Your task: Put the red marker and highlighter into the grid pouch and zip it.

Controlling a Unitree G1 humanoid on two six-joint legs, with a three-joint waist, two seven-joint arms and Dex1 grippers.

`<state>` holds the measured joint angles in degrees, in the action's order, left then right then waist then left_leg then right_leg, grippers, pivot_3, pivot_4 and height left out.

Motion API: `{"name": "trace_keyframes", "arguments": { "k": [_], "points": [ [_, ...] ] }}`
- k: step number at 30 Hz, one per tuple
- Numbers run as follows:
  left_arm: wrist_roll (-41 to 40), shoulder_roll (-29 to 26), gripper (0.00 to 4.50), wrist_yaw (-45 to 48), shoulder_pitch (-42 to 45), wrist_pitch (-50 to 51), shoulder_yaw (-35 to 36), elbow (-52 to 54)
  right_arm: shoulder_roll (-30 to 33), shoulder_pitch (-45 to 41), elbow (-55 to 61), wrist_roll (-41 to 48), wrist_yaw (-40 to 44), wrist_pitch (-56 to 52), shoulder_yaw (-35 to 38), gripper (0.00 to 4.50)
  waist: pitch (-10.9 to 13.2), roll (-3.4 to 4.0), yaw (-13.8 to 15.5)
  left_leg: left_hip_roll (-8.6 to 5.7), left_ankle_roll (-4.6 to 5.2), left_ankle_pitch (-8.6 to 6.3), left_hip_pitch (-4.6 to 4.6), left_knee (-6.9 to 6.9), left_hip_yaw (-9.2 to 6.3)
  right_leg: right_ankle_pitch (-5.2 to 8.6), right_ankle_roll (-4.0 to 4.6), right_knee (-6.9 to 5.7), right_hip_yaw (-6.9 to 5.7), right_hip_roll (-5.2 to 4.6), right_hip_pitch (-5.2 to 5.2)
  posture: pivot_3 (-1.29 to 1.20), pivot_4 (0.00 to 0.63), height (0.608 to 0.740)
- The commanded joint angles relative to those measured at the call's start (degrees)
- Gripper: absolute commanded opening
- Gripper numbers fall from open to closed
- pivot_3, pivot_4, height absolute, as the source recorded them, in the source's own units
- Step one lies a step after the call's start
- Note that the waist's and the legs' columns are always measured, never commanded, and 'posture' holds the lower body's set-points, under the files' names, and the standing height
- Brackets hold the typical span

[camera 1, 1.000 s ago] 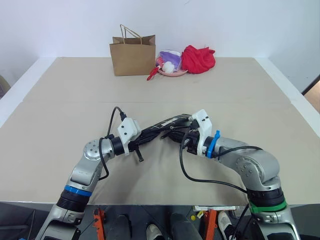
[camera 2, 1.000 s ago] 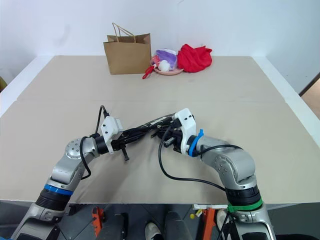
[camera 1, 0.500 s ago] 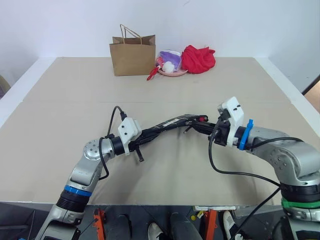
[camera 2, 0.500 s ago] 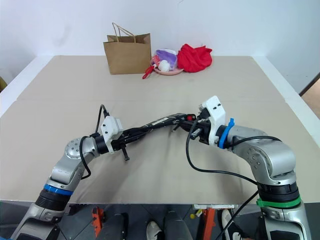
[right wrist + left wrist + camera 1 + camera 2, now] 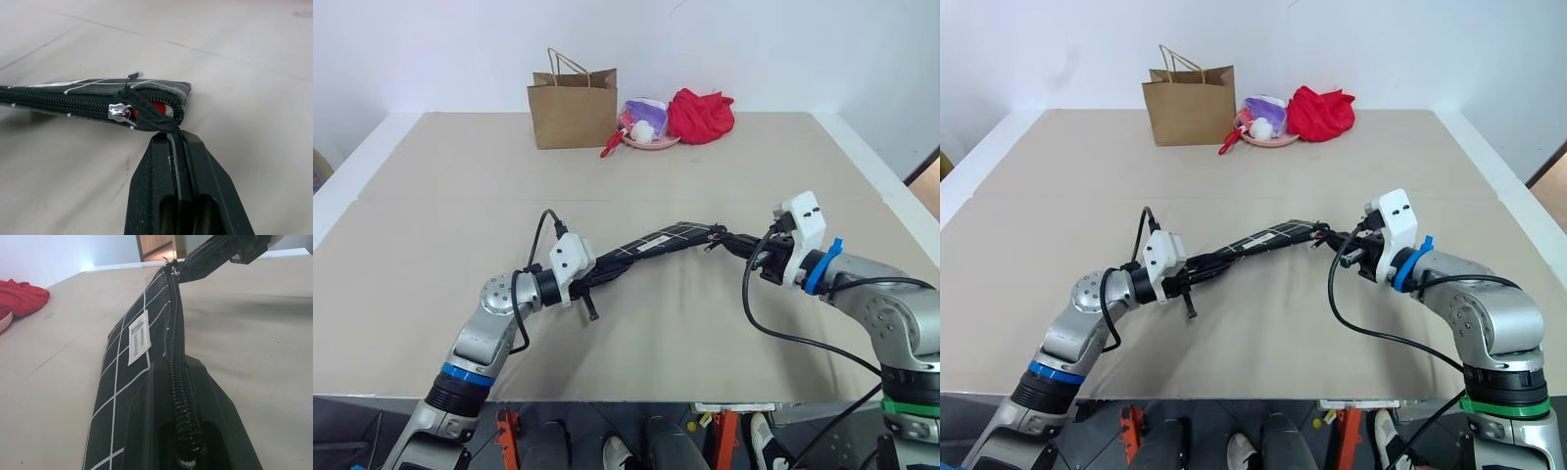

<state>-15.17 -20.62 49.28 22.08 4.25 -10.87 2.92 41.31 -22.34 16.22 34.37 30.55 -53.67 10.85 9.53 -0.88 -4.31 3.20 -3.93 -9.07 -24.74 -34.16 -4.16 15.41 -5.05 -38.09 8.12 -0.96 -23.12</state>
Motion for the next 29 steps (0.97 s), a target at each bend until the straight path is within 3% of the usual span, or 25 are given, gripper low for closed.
{"name": "trace_keyframes", "arguments": {
  "k": [1, 7, 8, 9, 11, 17, 18, 22, 29],
  "points": [
    [-0.2, -0.6, 0.00, -0.4, 0.3, -0.3, 1.6, 1.2, 0.8, 0.1, 0.2, -2.0, -2.9, 1.5, 4.6, 0.05, 0.0, 0.00, 0.0, 0.00, 0.00, 0.00, 0.00, 0.00, 0.00, 0.00, 0.00, 0.00, 0.00, 0.00, 0.00, 0.00, 0.150, 0.740],
    [-0.3, -0.4, 0.00, -0.3, 0.8, -0.4, 1.6, 0.6, -0.1, 1.0, 1.9, 0.5, -2.7, 0.5, 4.7, 0.05, 0.0, 0.00, 0.0, 0.00, 0.00, 0.00, 0.00, 0.01, 0.00, 0.01, 0.00, 0.00, 0.00, 0.00, 0.00, 0.00, 0.150, 0.740],
    [-0.6, -0.8, 0.00, 0.4, 0.7, 0.0, 1.5, 0.8, 0.0, 1.6, 2.5, 1.1, -1.9, 0.2, 4.4, 0.35, 0.0, 0.00, 0.0, 0.00, 0.00, 0.00, 0.00, 0.01, 0.00, 0.01, 0.00, 0.00, 0.00, 0.00, 0.00, 0.00, 0.150, 0.740],
    [-0.8, -1.1, 0.59, 0.8, 0.5, 0.1, 1.5, 1.0, 0.4, 2.4, 3.3, 2.1, -0.4, -0.2, 4.2, 0.75, 0.0, 0.00, 0.0, 0.00, 0.00, 0.00, 0.00, 0.01, 0.00, 0.01, 0.00, 0.00, 0.00, 0.00, 0.00, 0.00, 0.150, 0.740],
    [-1.2, -1.7, 1.06, 1.7, 0.1, 0.5, 1.4, 1.4, 1.6, 4.4, 5.0, 2.8, 2.9, 1.0, 3.4, 1.43, 0.0, 0.00, 0.1, 0.00, 0.00, 0.00, 0.00, 0.01, 0.00, 0.01, 0.00, 0.00, 0.00, 0.00, 0.00, 0.00, 0.150, 0.740],
    [-3.4, -3.2, 4.17, 3.4, -0.5, 2.7, 2.2, 2.5, 2.3, 8.5, 6.9, 4.5, 7.5, 3.5, 5.0, 4.48, 0.0, 0.00, 0.0, 0.00, 0.00, 0.00, 0.01, 0.01, 0.00, 0.02, 0.00, 0.00, 0.00, 0.01, 0.01, 0.00, 0.150, 0.740],
    [-5.1, -4.1, 4.45, 3.8, -0.8, 4.7, 3.4, 3.3, 2.2, 9.9, 6.2, 3.8, 8.1, 5.5, 6.1, 4.50, 0.0, 0.00, 0.0, 0.00, 0.00, 0.00, 0.01, 0.01, 0.00, 0.02, 0.00, 0.00, 0.00, 0.00, 0.01, 0.00, 0.150, 0.740],
    [-9.2, -7.3, 4.45, 1.5, -2.7, 10.9, 9.6, 4.2, 0.7, 14.9, 3.9, 0.3, 9.7, 14.6, 8.2, 4.50, 0.0, -0.04, -0.1, 0.02, 0.00, -0.01, 0.02, 0.01, 0.00, 0.04, 0.00, 0.00, -0.02, 0.01, 0.00, 0.00, 0.150, 0.740],
    [-3.3, -9.4, 4.45, -5.9, -3.5, 13.1, 12.1, 0.5, -3.9, 17.7, 0.8, -2.9, 8.6, 23.9, 8.8, 4.50, 0.0, -0.06, 0.0, 0.02, 0.00, -0.01, 0.08, -0.03, 0.00, 0.01, 0.01, 0.00, -0.03, 0.00, 0.09, 0.00, 0.150, 0.740]
  ]
}}
